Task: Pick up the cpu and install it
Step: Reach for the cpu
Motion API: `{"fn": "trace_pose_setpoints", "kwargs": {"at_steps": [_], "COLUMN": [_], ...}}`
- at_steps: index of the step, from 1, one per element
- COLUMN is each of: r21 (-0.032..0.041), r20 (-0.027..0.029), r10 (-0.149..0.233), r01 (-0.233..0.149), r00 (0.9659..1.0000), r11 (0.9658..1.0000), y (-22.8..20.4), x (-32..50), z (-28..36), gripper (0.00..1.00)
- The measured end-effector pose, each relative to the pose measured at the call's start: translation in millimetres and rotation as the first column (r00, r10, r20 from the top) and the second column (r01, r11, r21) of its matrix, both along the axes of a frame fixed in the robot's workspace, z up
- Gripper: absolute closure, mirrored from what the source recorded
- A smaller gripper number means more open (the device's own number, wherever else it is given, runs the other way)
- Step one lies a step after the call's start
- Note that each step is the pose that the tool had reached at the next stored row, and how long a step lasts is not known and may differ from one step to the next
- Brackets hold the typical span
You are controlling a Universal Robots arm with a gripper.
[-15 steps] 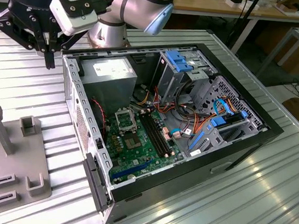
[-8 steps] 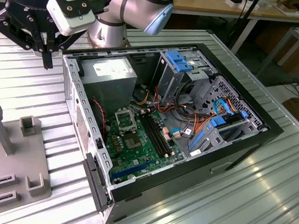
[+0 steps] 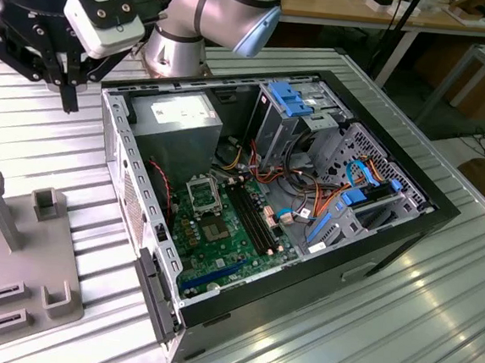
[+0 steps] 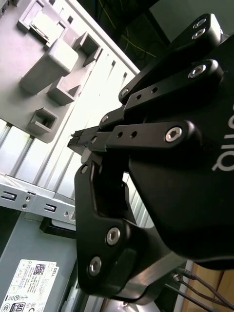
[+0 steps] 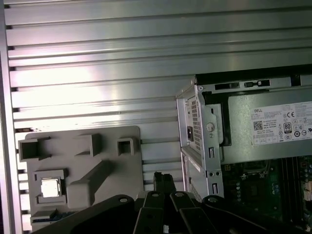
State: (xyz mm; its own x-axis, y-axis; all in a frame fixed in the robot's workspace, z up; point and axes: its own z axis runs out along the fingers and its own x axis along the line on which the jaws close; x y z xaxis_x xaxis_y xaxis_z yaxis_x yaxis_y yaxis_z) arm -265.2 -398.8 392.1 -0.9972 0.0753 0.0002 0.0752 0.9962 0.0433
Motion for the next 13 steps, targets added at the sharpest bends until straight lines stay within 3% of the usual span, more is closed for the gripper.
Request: {"fn": "trace_pose_setpoints", "kwargs": {"at_steps": [13], "r21": [0.0001], "r20": [-0.0023], "r10": [0.000], "r01": [0.000], "r00": [1.0000], "r11": [1.0000], "y": [0.0], "x": [-11.4], "z": [-0.5], "gripper": [0.89]}}
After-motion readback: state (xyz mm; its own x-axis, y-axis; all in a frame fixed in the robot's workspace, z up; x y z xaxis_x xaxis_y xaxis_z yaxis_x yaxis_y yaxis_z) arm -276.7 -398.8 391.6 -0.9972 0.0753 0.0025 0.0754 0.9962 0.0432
